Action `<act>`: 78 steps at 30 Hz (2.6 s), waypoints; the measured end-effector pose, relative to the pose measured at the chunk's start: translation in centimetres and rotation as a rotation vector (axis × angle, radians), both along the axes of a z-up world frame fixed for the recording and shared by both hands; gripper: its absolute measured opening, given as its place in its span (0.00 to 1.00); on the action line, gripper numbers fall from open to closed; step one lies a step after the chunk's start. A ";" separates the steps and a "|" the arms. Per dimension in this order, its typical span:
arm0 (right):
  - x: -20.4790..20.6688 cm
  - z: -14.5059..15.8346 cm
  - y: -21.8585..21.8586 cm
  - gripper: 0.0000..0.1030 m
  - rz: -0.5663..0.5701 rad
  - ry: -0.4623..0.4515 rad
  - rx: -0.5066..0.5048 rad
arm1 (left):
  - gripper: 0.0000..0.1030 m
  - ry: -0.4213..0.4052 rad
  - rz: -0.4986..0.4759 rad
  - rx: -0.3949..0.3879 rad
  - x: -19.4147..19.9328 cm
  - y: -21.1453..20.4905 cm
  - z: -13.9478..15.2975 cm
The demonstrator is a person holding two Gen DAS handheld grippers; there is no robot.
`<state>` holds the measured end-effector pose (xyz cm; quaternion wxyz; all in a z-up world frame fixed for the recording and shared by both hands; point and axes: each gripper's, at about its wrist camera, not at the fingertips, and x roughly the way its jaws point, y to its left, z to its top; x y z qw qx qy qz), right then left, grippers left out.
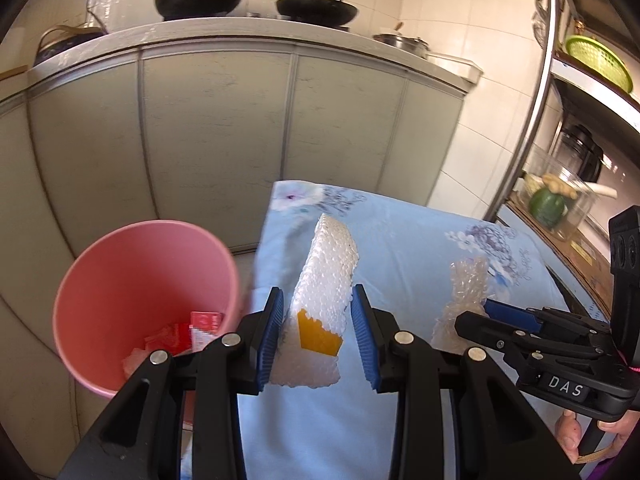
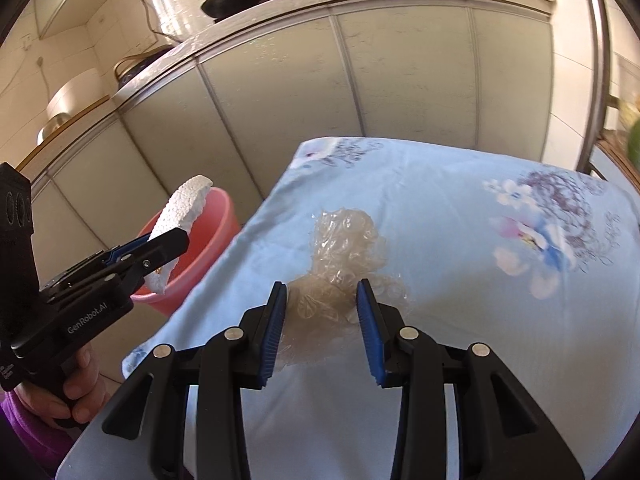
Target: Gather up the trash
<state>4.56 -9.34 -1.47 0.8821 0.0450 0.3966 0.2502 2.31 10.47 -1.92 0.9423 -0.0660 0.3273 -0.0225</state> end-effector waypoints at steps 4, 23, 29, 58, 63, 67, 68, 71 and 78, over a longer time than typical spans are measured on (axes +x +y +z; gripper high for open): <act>0.7 0.8 3.3 0.36 0.068 -0.012 0.013 | 0.33 -0.005 0.074 -0.003 -0.5 2.9 0.2; 2.9 1.7 15.7 0.36 0.285 -0.034 0.013 | 0.33 0.043 0.310 0.000 -1.1 12.2 -1.7; 3.4 1.0 18.4 0.36 0.319 -0.040 -0.006 | 0.33 0.071 0.357 -0.011 -0.6 13.4 -2.7; 4.6 -3.2 22.9 0.44 0.337 0.021 -0.123 | 0.37 0.174 0.450 -0.022 1.2 15.5 -6.2; 4.6 -3.1 22.9 0.46 0.341 0.016 -0.121 | 0.38 0.185 0.452 -0.027 1.1 15.6 -6.4; 4.5 -3.2 22.7 0.46 0.338 0.013 -0.122 | 0.38 0.184 0.451 -0.021 1.1 15.5 -6.4; 4.4 -3.1 22.6 0.46 0.337 0.014 -0.121 | 0.38 0.184 0.450 -0.021 1.1 15.5 -6.4; 4.3 -3.1 22.6 0.46 0.337 0.013 -0.124 | 0.38 0.183 0.451 -0.024 1.1 15.5 -6.4; 4.0 -3.1 22.2 0.46 0.337 0.008 -0.131 | 0.40 0.187 0.446 -0.024 1.1 15.5 -6.4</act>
